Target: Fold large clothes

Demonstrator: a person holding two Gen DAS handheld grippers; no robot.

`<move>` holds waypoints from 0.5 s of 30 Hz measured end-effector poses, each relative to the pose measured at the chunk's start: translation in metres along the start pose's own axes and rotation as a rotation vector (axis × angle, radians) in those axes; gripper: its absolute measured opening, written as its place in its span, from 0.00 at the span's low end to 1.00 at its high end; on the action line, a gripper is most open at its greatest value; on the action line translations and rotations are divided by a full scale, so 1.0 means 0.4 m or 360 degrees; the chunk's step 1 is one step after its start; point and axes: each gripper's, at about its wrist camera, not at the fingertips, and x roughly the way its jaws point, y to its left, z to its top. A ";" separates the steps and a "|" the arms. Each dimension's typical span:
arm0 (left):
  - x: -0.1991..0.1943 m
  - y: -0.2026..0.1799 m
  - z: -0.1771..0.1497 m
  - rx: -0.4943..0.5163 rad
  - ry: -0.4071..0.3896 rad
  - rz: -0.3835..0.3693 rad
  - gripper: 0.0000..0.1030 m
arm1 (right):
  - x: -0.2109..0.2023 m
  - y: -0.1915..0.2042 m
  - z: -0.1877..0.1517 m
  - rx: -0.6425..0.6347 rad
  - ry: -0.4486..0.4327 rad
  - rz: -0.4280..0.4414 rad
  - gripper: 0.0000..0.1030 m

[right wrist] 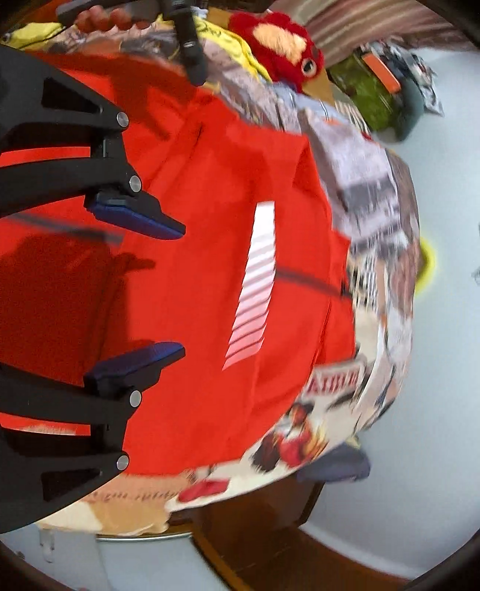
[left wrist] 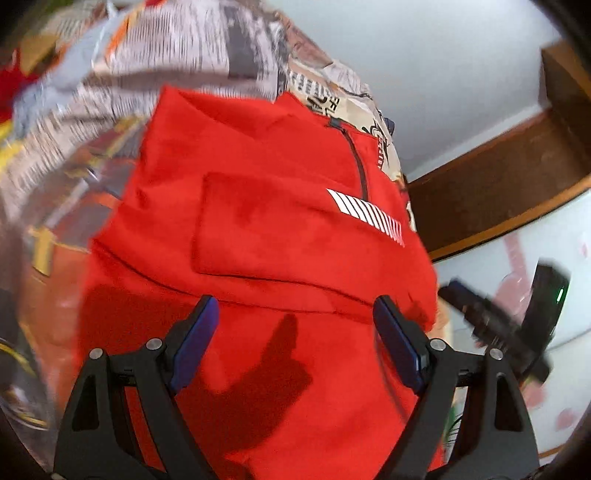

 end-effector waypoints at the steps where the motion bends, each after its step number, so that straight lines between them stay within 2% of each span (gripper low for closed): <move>1: 0.018 0.007 0.005 -0.0052 0.0021 -0.0041 0.83 | -0.002 -0.016 -0.008 0.0018 -0.0001 -0.0003 0.52; 5: 0.070 0.036 0.014 -0.0232 0.0072 -0.0157 0.82 | 0.006 -0.088 -0.041 0.0095 -0.0005 -0.0009 0.52; 7: 0.100 0.053 0.023 -0.0319 0.0083 -0.0184 0.74 | 0.012 -0.121 -0.052 0.0143 -0.0008 -0.0016 0.52; 12: 0.157 0.081 0.048 -0.0468 0.0068 -0.0200 0.70 | 0.011 -0.194 -0.075 0.0225 -0.0024 -0.0011 0.52; 15: 0.182 0.084 0.065 -0.0473 0.0044 -0.0133 0.59 | 0.006 -0.224 -0.083 0.0255 -0.0043 -0.0042 0.52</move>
